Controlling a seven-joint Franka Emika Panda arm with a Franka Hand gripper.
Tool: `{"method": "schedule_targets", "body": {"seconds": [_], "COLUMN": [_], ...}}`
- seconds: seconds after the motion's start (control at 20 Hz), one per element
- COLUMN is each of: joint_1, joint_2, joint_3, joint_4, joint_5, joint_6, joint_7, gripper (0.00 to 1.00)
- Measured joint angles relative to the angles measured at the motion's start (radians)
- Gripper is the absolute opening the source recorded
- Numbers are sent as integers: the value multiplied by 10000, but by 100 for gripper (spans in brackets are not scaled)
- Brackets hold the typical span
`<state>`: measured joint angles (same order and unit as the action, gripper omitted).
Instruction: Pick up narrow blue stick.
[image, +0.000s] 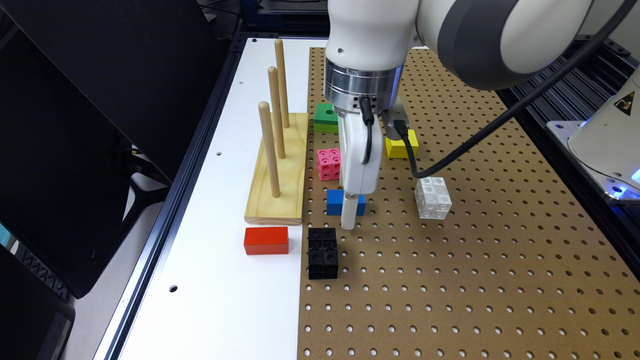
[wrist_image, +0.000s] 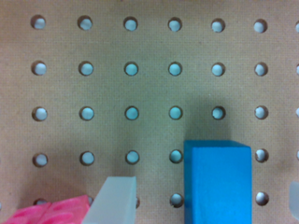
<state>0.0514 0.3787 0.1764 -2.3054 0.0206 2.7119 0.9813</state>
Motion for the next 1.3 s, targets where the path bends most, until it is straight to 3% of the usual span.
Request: {"method": "schedule_targets", "body": {"seconds": [0.75, 0.8, 1.3], "joint_1": [2, 2, 2], "joint_2": [276, 312, 310], "joint_3": [-23, -23, -24], "joint_4": [170, 221, 218], "joint_5": [-52, -57, -61], "joint_6": [116, 116, 103], "joint_7": [0, 0, 0], "gripper": [100, 0, 0]}}
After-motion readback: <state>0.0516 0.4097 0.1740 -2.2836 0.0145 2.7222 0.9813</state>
